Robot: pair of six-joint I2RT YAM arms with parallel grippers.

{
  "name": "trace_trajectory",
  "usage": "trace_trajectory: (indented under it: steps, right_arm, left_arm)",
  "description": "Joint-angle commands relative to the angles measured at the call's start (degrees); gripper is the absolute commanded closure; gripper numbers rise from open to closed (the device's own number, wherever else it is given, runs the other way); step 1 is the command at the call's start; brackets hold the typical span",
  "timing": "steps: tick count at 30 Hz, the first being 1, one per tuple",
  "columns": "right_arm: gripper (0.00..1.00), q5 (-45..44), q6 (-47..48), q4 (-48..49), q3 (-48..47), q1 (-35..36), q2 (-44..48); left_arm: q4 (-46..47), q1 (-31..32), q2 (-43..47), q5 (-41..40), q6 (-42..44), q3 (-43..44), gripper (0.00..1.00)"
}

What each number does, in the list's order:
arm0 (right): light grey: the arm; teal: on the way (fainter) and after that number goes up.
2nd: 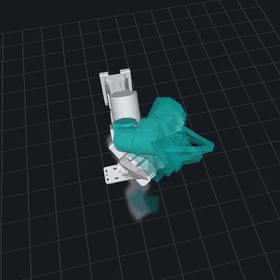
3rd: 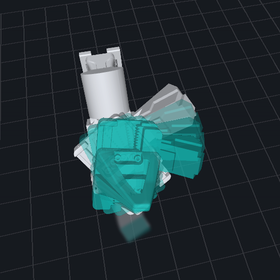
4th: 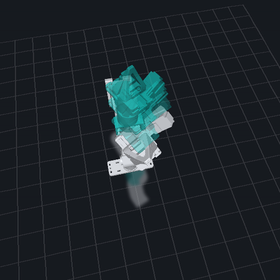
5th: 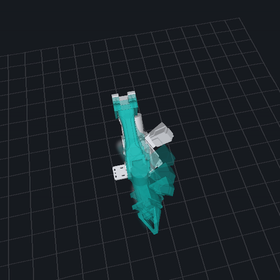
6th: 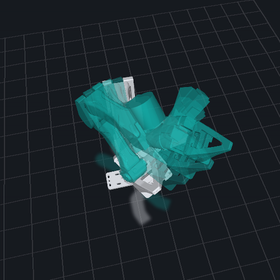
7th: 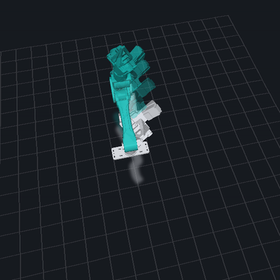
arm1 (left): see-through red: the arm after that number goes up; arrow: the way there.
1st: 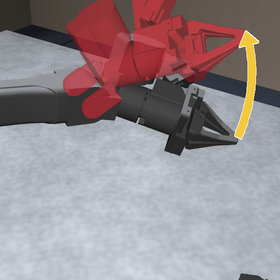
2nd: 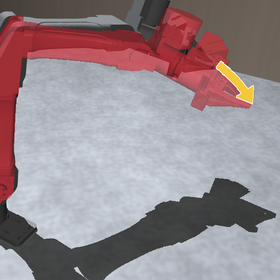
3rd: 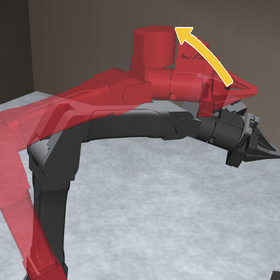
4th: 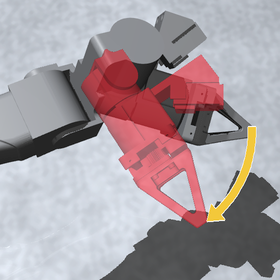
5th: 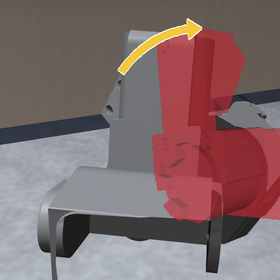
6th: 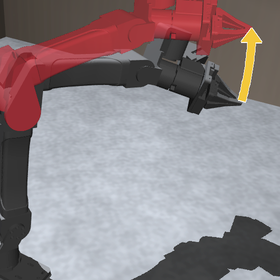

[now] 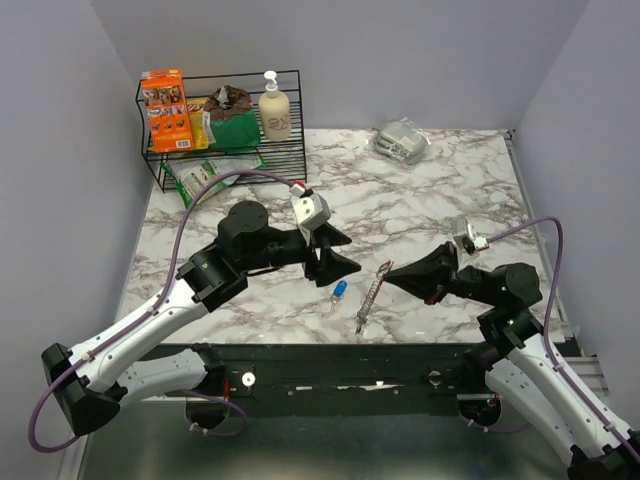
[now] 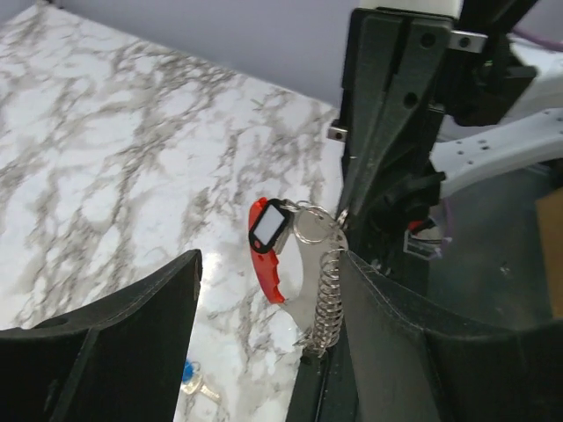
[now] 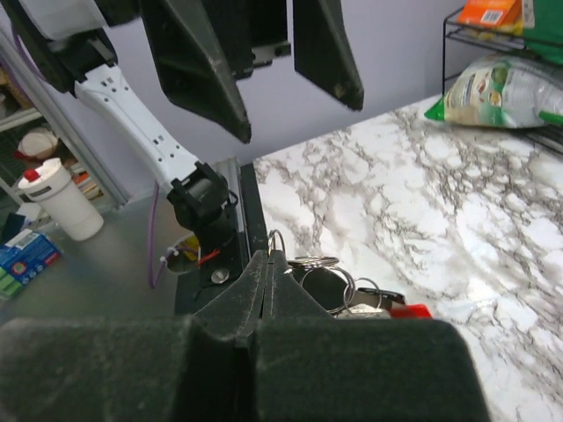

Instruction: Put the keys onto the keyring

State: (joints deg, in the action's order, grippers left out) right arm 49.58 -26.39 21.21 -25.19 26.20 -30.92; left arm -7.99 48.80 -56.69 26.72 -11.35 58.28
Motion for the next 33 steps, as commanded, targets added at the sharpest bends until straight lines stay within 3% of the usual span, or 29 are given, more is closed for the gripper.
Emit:
trace_trajectory:
  steps: [1,7,16,22,29,33]
  right_arm:
    - [0.99,-1.25,-7.96,17.34,2.95,0.26,1.38]
    - [1.00,4.81,-13.24,26.49,3.05,0.26,-0.02]
    - [1.00,13.33,-17.90,35.55,2.34,0.26,-3.71]
    - [1.00,15.72,-18.34,36.88,1.81,0.26,-4.77]
    - [1.00,15.11,-17.73,36.36,1.63,0.26,-4.94]
    - [1.00,13.62,-17.29,35.48,1.64,0.26,-4.85]
  left_arm:
    - [13.76,-0.28,0.17,17.62,-4.29,-3.17,0.30]
    - [21.52,-0.28,-0.35,25.74,-6.05,-4.93,0.32]
    - [20.65,0.51,-4.04,30.58,-5.70,-2.30,0.39]
    - [13.36,2.35,-6.07,30.50,-1.13,1.57,0.44]
    - [10.80,3.23,-6.15,29.62,0.37,2.71,0.58]
    - [8.08,4.20,-6.33,26.91,2.65,3.50,0.60]
